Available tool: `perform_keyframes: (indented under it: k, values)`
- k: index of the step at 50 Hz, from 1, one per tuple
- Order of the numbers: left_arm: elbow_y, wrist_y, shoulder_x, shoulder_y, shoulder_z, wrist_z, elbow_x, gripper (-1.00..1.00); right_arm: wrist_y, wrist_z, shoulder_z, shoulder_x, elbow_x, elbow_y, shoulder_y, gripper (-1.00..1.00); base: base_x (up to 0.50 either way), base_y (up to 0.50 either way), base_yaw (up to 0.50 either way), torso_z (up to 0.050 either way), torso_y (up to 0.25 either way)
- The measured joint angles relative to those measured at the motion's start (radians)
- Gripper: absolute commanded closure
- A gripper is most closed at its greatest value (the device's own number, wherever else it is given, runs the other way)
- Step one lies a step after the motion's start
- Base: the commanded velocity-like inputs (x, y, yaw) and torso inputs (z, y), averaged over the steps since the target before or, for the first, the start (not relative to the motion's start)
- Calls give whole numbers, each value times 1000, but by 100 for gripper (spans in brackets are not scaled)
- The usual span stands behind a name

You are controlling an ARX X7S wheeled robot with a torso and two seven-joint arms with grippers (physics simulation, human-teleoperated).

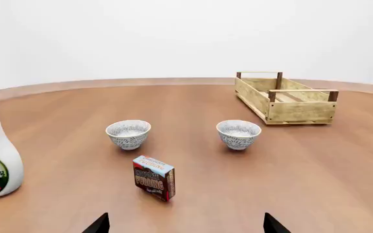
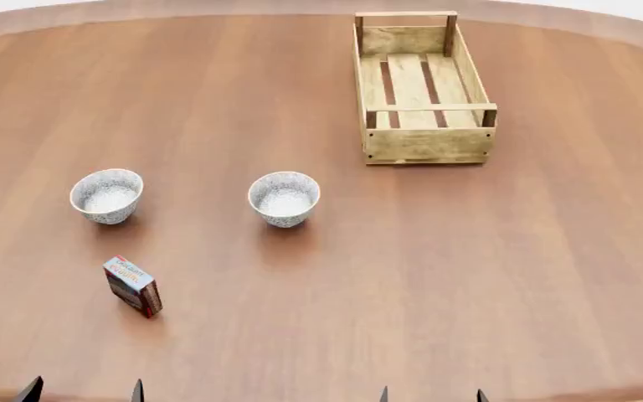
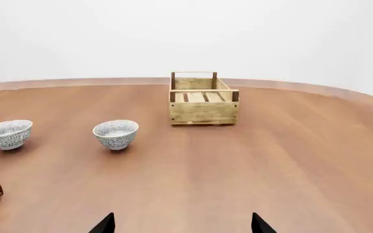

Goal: Stack the right bowl on the left bowl and place them in the tray.

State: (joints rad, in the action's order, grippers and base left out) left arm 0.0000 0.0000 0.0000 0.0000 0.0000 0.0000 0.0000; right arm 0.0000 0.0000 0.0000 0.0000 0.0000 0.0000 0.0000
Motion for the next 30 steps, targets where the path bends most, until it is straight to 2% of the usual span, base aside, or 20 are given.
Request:
perform_keyframes:
  k: [19, 30]
  values:
    - [-16, 9, -34, -3, 30, -46, -58, -100, 20, 52, -42, 36, 62, -31, -6, -100, 0, 0, 0, 0, 0]
    - [195, -70, -68, 62, 72, -72, -62, -100, 66, 99, -72, 54, 72, -156, -35, -100, 0, 0, 0, 0, 0]
